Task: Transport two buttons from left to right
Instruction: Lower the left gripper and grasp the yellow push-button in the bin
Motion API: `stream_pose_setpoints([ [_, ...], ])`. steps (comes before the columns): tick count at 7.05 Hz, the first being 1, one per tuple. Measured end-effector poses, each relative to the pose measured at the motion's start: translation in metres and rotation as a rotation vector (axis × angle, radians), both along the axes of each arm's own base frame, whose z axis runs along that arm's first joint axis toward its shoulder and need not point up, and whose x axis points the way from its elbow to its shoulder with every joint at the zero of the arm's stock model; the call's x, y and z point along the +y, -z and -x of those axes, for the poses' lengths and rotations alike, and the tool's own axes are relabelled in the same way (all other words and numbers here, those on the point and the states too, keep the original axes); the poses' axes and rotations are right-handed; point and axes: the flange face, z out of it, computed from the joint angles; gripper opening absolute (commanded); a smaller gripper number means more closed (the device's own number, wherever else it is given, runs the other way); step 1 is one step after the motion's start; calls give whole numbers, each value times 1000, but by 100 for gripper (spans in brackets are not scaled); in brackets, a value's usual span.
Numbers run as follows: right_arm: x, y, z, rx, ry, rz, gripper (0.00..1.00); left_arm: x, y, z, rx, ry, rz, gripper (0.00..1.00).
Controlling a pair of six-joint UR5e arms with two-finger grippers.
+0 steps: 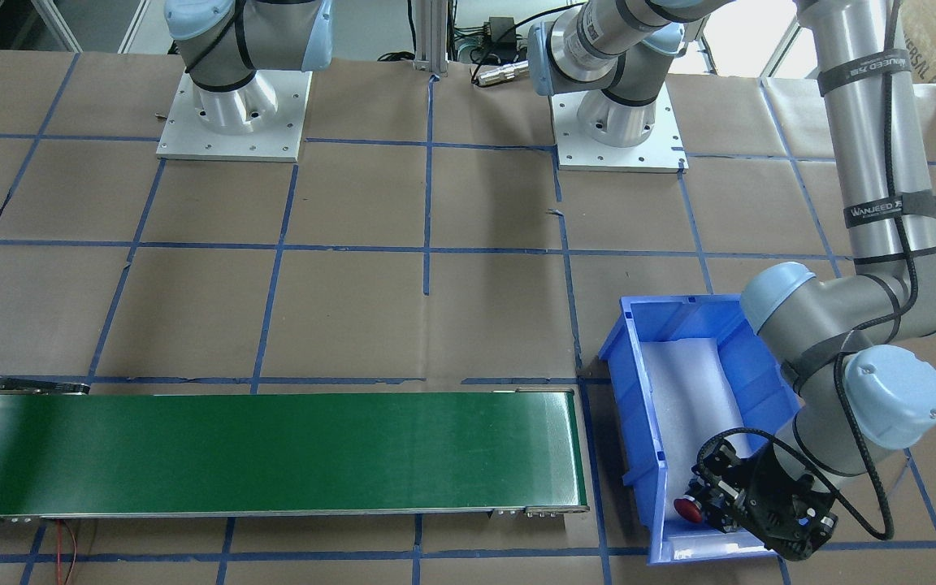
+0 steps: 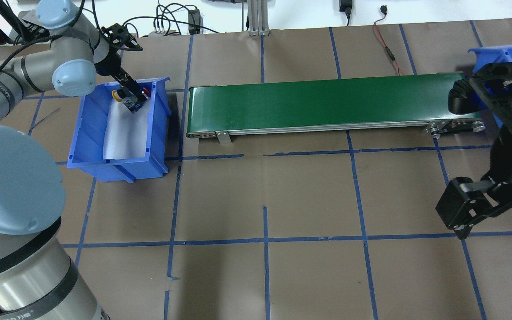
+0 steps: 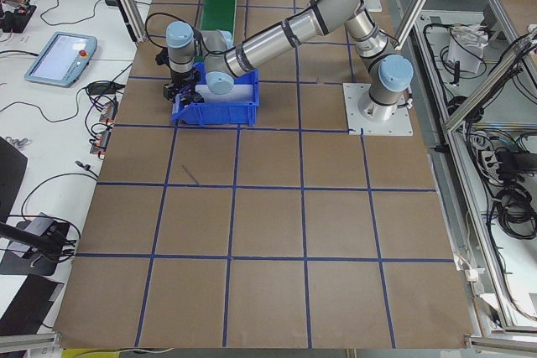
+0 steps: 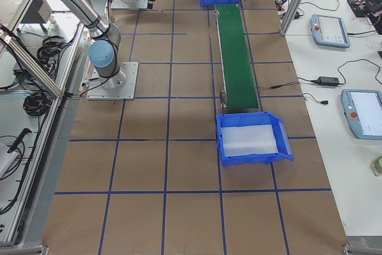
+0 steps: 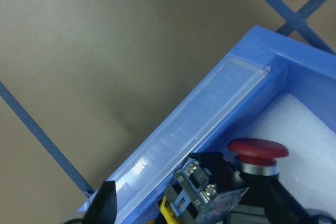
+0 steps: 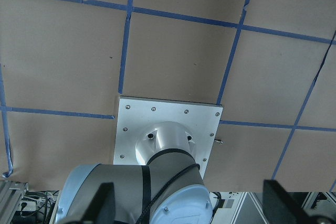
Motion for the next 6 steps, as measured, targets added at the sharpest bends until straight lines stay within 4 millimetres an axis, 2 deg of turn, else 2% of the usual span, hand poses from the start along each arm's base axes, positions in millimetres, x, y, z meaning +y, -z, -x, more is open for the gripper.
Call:
stream_pose_setpoints([
  [2,0,7,-1,-7,13,3,100,0,2,0,0,0,-1,80],
  [4,-5,4,-3,-57,36,76,100,-1,-1,0,-1,0,3,70],
  [6,-19,-2,-9,-116,41,192,100,-1,-3,0,-3,1,7,67],
])
